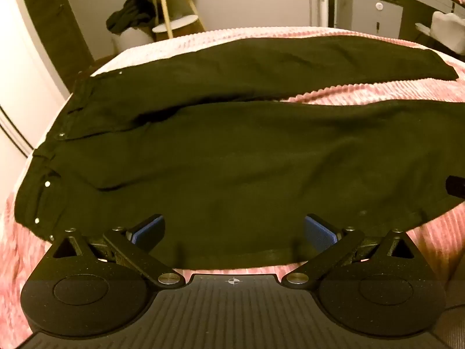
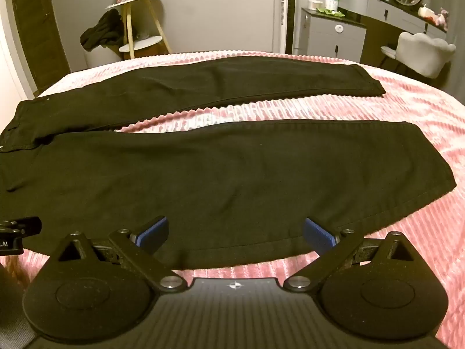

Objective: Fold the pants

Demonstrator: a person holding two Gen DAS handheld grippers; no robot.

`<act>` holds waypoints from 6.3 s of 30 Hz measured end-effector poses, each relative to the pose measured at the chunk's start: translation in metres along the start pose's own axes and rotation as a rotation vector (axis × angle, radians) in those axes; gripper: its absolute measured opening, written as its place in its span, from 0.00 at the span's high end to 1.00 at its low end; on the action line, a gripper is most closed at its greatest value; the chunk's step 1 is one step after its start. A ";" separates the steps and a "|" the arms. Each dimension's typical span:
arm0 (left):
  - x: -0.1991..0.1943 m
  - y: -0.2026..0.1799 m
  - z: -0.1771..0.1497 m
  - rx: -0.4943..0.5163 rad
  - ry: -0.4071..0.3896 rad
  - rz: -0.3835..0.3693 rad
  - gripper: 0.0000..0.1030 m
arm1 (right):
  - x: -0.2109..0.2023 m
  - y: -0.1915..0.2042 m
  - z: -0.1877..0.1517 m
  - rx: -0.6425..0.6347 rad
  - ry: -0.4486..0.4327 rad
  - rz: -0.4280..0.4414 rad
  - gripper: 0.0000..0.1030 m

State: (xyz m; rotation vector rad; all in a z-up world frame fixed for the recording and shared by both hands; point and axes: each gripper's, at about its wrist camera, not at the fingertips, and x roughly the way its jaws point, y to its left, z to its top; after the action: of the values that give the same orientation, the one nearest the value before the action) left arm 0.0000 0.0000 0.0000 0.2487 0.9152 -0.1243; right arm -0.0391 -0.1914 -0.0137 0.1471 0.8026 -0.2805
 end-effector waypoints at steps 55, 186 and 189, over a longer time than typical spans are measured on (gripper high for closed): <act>0.008 0.003 0.000 -0.007 0.039 -0.009 0.00 | 0.006 -0.002 -0.001 0.024 0.021 0.019 0.04; 0.190 0.062 0.118 -0.543 -0.209 0.225 0.00 | 0.317 -0.091 0.324 0.693 0.200 -0.209 0.75; 0.190 0.062 0.117 -0.546 -0.211 0.228 0.00 | 0.325 -0.082 0.329 0.636 0.230 -0.250 0.74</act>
State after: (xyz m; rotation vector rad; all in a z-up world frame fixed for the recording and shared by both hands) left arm 0.2181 0.0283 -0.0731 -0.1669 0.6747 0.3039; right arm 0.3773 -0.4091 -0.0258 0.6884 0.9396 -0.7630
